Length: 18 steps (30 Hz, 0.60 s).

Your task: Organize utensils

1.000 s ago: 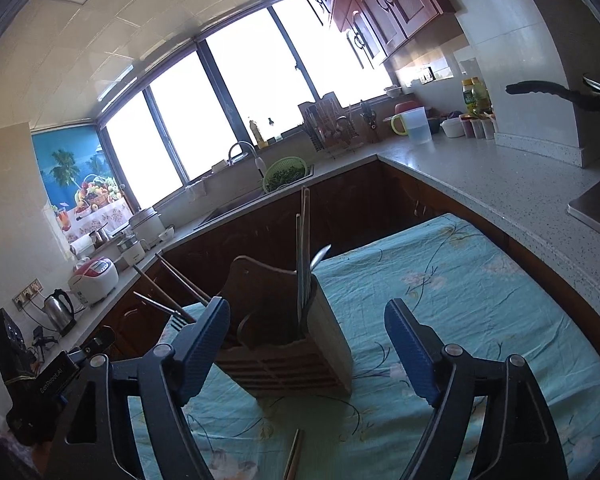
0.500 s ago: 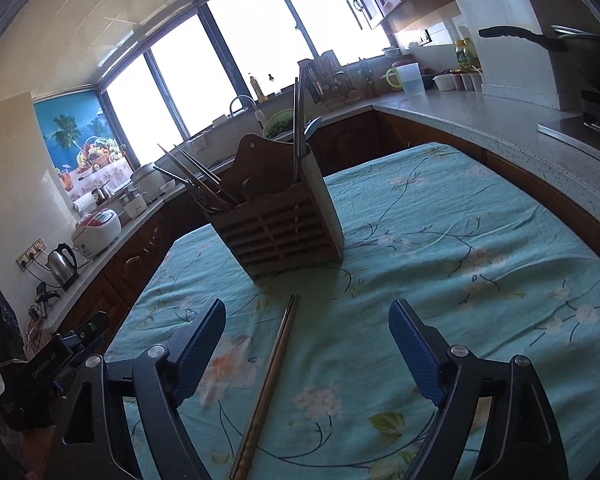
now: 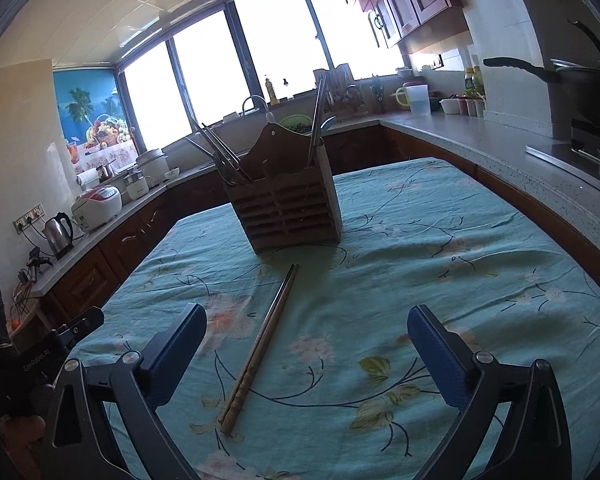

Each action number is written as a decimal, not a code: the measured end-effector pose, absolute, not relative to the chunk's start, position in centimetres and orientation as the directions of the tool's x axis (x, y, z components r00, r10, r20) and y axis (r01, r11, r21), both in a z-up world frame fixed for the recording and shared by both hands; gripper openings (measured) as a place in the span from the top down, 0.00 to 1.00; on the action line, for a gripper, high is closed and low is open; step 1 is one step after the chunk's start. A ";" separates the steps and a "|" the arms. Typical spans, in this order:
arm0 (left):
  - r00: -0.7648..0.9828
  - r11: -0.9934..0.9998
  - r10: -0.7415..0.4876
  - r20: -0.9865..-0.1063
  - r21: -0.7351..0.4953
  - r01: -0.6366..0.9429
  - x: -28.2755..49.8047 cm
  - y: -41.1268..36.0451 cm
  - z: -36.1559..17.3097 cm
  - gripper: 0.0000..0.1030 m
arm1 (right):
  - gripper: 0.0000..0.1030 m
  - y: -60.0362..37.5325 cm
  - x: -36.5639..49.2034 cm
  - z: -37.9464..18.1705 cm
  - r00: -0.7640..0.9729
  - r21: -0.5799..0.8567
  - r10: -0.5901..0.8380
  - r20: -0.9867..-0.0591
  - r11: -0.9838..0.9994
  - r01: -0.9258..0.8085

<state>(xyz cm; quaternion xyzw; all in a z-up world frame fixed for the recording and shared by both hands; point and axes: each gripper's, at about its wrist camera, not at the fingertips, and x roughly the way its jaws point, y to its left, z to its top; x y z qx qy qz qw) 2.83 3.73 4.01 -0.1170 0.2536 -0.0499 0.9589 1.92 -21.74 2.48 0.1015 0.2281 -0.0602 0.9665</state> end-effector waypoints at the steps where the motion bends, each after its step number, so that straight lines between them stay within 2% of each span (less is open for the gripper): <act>1: 0.878 0.969 -0.151 -0.455 -0.245 0.039 2.2 3.7 4.4 0.04 | 0.01 -21.5 1.4 2.8 0.899 0.149 -0.082 -0.431 0.976 0.161; 3: 0.901 0.973 -0.140 -0.411 -0.228 0.047 0.8 3.5 5.3 0.01 | 0.00 -21.0 0.2 3.6 0.923 0.105 -0.114 -0.367 0.981 0.163; 7: 0.944 0.988 -0.098 -0.315 -0.147 0.053 -2.1 2.6 6.5 0.01 | 0.00 -20.1 -1.7 4.7 0.953 0.036 -0.142 -0.269 0.987 0.157; 11: 0.955 0.995 -0.077 -0.287 -0.085 0.054 -4.2 1.5 6.3 0.01 | 0.00 -19.6 -2.4 4.5 0.958 0.007 -0.138 -0.251 0.989 0.145; 18: 0.950 0.996 -0.076 -0.303 -0.057 0.062 -5.6 0.8 5.2 0.01 | 0.00 -19.7 -2.9 3.3 0.950 0.012 -0.144 -0.278 0.988 0.153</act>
